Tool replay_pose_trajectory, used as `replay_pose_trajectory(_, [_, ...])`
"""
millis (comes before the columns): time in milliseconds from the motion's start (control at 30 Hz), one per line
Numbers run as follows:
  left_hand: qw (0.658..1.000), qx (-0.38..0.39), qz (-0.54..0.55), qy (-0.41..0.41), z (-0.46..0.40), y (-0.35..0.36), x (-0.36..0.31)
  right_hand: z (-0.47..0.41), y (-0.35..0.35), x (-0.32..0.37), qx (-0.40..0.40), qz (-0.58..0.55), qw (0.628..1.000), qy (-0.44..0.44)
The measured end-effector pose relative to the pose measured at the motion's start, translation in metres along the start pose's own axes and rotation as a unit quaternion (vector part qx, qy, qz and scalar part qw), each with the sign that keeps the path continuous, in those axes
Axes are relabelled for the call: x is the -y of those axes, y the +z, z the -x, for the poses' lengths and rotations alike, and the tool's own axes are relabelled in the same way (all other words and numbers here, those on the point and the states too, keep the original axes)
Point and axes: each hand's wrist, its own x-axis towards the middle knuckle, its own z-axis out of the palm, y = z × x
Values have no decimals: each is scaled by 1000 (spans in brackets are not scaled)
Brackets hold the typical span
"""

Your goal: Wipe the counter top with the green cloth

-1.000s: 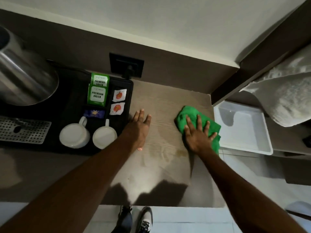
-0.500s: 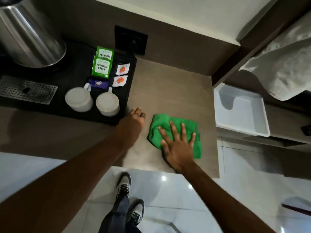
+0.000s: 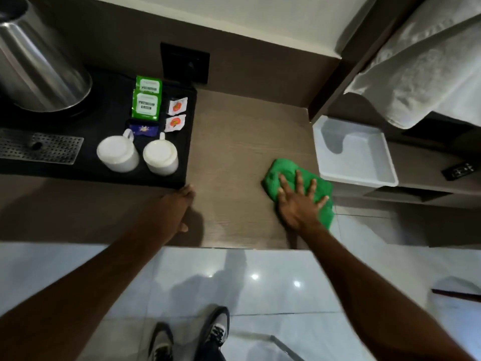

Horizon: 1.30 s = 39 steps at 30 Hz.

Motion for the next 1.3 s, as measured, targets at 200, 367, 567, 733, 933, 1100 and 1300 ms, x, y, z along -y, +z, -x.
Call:
replay_pose_trajectory(200, [998, -62, 4, 25, 1, 5, 12, 88, 56, 33, -5, 105, 956, -275])
replay_pose_trajectory(367, [998, -43, 33, 43, -3, 12, 12, 39, 27, 14, -32, 59, 996, -63])
replay_pose_trajectory(567, [997, -17, 39, 59, -4, 3, 12, 90, 50, 8, -26, 117, 966, -230])
replay_pose_trajectory(733, [998, -35, 33, 44, 2, 4, 7, 47, 25, 8, -23, -12, 997, 69])
replay_pose_trajectory(933, [997, -47, 36, 55, 4, 4, 13, 106, 68, 44, -40, 82, 968, -234])
replay_pose_trajectory(1100, [998, -20, 39, 55, 3, 3, 14, 19, 25, 83, -32, -40, 999, 8])
replay_pose_trajectory(1300, [997, -41, 18, 62, 10, 1, 17, 97, 61, 44, -40, 74, 970, -228])
